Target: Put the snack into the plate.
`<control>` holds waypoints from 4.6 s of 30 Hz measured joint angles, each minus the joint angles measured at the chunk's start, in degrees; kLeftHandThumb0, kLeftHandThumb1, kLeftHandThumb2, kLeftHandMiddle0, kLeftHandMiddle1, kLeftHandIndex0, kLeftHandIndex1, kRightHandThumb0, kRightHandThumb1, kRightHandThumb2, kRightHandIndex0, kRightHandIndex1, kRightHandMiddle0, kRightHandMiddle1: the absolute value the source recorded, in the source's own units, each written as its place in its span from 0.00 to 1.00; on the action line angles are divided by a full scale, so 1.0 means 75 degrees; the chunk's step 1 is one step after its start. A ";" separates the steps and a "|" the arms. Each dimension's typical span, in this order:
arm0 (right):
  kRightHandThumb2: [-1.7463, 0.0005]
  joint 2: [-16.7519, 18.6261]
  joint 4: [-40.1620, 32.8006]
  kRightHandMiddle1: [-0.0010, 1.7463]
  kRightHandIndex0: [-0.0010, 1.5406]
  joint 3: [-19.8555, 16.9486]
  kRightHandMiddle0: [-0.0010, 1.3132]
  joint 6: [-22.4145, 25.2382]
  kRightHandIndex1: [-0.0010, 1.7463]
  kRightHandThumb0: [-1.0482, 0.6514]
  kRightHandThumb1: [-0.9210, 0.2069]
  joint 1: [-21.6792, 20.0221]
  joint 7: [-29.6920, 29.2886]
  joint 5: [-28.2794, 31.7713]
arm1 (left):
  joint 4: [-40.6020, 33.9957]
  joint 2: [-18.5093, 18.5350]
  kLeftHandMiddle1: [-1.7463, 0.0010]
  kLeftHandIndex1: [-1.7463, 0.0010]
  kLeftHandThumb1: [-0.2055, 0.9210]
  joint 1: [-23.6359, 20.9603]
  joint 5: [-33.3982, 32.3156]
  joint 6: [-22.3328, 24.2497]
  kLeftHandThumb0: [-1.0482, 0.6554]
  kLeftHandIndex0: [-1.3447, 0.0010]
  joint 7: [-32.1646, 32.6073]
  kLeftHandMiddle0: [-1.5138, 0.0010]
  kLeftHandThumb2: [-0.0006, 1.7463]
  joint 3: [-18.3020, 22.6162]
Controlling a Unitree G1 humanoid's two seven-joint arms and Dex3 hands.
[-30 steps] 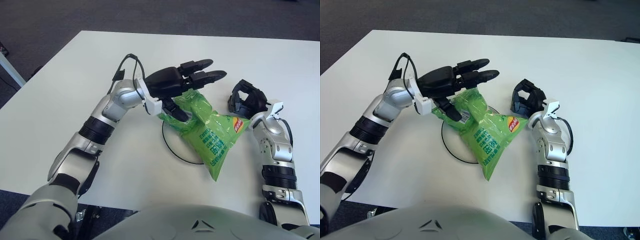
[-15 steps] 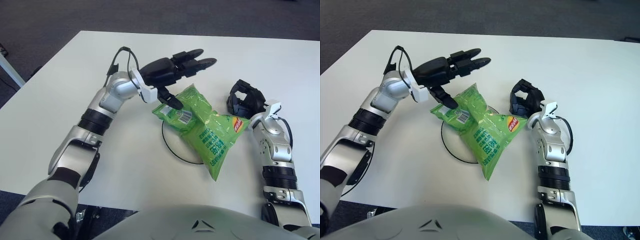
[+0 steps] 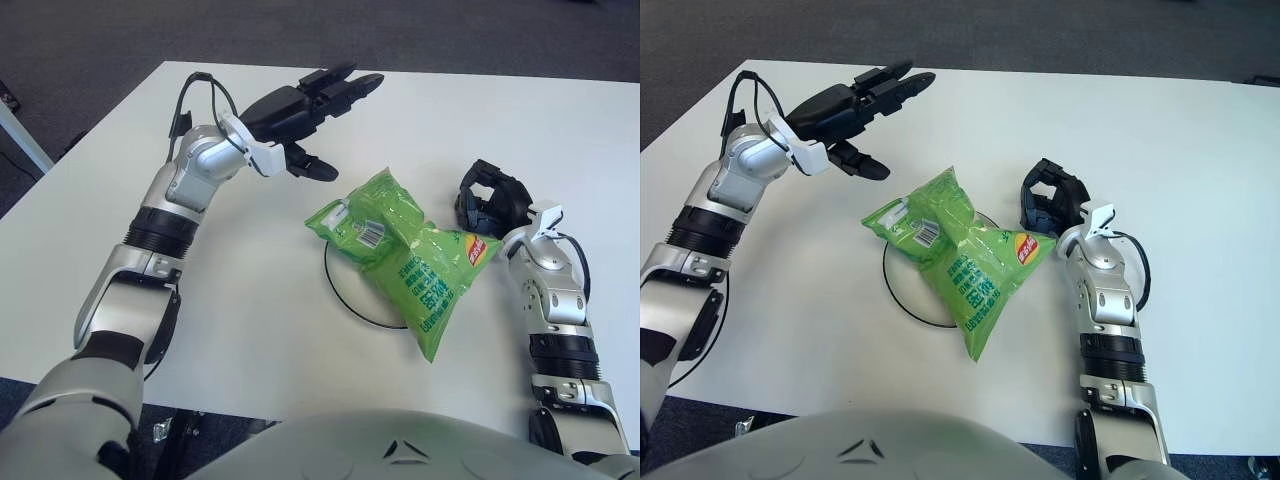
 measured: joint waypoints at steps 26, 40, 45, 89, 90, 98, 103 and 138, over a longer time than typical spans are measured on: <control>0.29 -0.0021 -0.0008 1.00 0.82 0.0006 0.43 0.0000 1.00 0.35 0.48 0.0011 0.0127 -0.0073 | 0.2382 -0.1109 0.74 0.66 1.00 0.0049 -0.1792 0.1170 0.05 1.00 0.0643 0.82 0.64 0.1015; 0.29 -0.0029 -0.0032 1.00 0.81 0.0064 0.43 0.0000 1.00 0.35 0.47 0.0005 0.0104 -0.0129 | 0.1273 -0.2258 0.25 0.40 1.00 0.0352 -0.3320 0.3935 0.10 1.00 0.0996 0.63 0.64 0.1842; 0.29 -0.0043 -0.0043 1.00 0.81 0.0101 0.43 0.0000 1.00 0.35 0.48 0.0006 0.0069 -0.0162 | 0.0598 -0.2897 0.05 0.20 1.00 0.0923 -0.3521 0.4461 0.17 0.98 0.1748 0.48 0.62 0.2056; 0.31 -0.0192 -0.0014 1.00 0.80 0.0278 0.41 0.0081 1.00 0.35 0.45 -0.0100 -0.0076 -0.0484 | 0.1735 -0.3204 0.00 0.00 0.52 0.2156 -0.4001 0.3501 0.35 0.58 0.1623 0.13 0.71 0.2847; 0.31 -0.0194 -0.0014 1.00 0.80 0.0281 0.41 0.0089 1.00 0.35 0.45 -0.0102 -0.0085 -0.0485 | 0.1701 -0.3196 0.00 0.00 0.52 0.2198 -0.4056 0.3591 0.35 0.58 0.1541 0.13 0.71 0.2848; 0.28 -0.0187 0.0010 1.00 0.85 0.0239 0.43 0.0056 1.00 0.34 0.49 -0.0099 -0.0091 -0.0466 | 0.0907 -0.3130 0.00 0.00 0.50 0.2701 -0.4009 0.4167 0.34 0.56 0.1435 0.13 0.73 0.2700; 0.27 -0.0004 0.0119 1.00 0.85 0.0030 0.45 -0.0108 1.00 0.34 0.50 -0.0085 -0.0190 -0.0370 | 0.0176 -0.3070 0.00 0.00 0.49 0.3047 -0.3706 0.4404 0.34 0.56 0.1579 0.13 0.74 0.2485; 0.23 0.0593 0.1178 1.00 0.87 -0.0894 0.48 -0.1875 1.00 0.33 0.55 -0.0209 -0.0197 0.0559 | 0.0440 -0.3006 0.00 0.00 0.37 0.3003 -0.4019 0.4211 0.31 0.48 0.0525 0.09 0.83 0.2317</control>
